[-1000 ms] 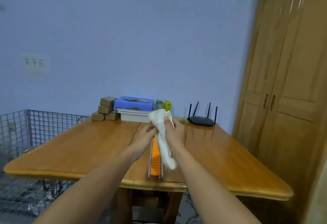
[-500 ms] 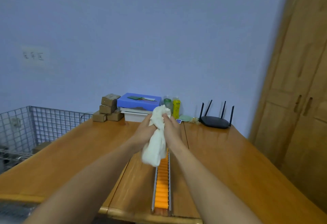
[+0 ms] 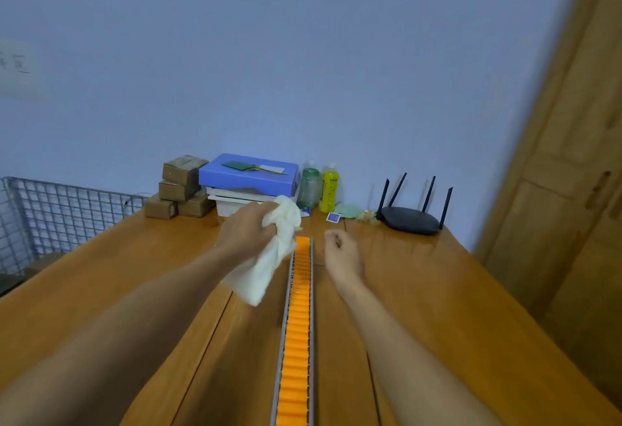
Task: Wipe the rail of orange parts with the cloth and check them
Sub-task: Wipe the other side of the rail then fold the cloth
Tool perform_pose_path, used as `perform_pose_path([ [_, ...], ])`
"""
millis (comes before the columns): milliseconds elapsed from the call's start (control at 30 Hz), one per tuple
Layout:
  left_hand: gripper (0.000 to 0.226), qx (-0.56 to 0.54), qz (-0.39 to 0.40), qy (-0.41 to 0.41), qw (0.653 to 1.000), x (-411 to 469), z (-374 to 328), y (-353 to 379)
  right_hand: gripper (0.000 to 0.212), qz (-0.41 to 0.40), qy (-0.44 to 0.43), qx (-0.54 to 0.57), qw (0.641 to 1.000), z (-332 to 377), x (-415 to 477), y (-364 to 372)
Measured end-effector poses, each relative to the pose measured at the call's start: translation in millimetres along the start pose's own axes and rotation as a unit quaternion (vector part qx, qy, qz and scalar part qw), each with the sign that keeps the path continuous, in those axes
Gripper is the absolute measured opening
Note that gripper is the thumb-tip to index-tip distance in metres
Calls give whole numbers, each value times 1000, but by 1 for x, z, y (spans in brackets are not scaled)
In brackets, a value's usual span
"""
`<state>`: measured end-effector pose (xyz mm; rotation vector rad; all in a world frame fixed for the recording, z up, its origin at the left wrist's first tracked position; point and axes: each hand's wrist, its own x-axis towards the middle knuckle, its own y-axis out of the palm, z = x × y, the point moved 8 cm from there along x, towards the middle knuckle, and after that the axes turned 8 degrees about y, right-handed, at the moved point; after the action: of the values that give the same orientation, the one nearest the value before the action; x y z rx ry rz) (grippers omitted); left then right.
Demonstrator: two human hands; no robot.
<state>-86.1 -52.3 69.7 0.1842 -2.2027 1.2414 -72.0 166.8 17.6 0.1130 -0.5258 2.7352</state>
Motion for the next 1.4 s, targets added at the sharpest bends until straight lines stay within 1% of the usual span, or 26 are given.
perform_pose_path([
  [100, 45, 101, 15, 4, 995, 15, 14, 23, 16, 4, 22, -49, 999, -21, 22, 6],
  [167, 45, 139, 31, 4, 990, 23, 23, 38, 17, 9, 28, -80, 996, -32, 38, 12],
  [267, 44, 161, 45, -5, 986, 38, 39, 65, 17, 25, 35, -122, 992, -47, 62, 24],
  [433, 45, 189, 73, 15, 979, 58, 54, 102, 19, 35, 32, -177, 983, -64, 95, 43],
  [633, 50, 233, 102, 18, 967, 88, 67, 141, 14, 67, 20, -238, 969, -83, 121, 68],
  [733, 50, 269, 111, 22, 956, 101, 70, 159, 9, 83, 35, -225, 970, -95, 132, 74],
  [800, 51, 291, 118, 20, 949, 109, 73, 170, 10, 98, 39, -218, 970, -101, 139, 78],
  [867, 55, 305, 132, 23, 943, 115, 77, 182, 9, 102, 38, -217, 970, -105, 144, 81],
  [933, 58, 314, 145, 32, 938, 118, 81, 192, 4, 106, 43, -207, 972, -109, 149, 84],
  [967, 57, 317, 150, 35, 936, 119, 83, 197, 2, 114, 44, -196, 973, -111, 151, 85],
  [1033, 56, 316, 160, 44, 934, 120, 86, 205, 6, 130, 44, -181, 974, -113, 153, 85],
  [1133, 51, 322, 180, 65, 927, 121, 87, 215, 6, 151, 46, -166, 973, -114, 156, 86],
  [1267, 50, 324, 194, 84, 922, 121, 87, 219, 27, 168, 46, -140, 975, -112, 153, 88],
  [1400, 48, 314, 189, 89, 926, 117, 85, 218, 32, 186, 20, -170, 968, -108, 147, 91],
])
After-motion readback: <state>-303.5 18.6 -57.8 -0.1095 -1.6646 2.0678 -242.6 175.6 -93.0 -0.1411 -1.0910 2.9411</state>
